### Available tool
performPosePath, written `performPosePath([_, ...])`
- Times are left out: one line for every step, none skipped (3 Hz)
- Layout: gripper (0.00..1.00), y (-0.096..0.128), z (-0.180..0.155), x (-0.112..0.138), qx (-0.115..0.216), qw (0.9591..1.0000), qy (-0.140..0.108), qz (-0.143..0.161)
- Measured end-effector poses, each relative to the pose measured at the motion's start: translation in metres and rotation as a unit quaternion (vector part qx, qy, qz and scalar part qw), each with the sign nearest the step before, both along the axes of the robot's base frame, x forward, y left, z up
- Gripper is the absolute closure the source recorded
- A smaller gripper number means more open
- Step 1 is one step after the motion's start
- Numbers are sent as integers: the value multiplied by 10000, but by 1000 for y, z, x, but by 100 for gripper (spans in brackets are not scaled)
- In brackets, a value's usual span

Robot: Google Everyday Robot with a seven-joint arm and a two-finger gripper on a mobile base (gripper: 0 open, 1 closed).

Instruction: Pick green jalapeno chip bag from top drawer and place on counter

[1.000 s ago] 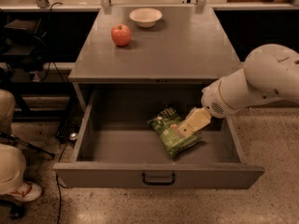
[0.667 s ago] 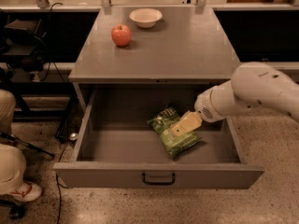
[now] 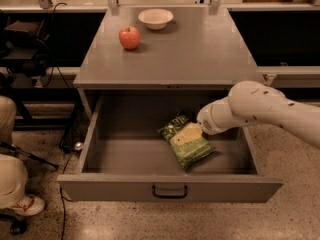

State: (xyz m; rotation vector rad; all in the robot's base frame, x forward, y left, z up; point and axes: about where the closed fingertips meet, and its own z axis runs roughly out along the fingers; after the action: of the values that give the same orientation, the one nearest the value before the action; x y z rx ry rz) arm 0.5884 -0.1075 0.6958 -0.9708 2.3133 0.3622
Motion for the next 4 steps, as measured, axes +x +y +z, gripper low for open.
performPosePath([0,7,-24,3,-19,9997,173,-188])
performPosePath([2,15,-52,3,-51,9987,340,-386])
performPosePath([23,20,-65,2,3,9983,402,-433])
performPosePath([47,20,-67,1,144,9981,362,-468])
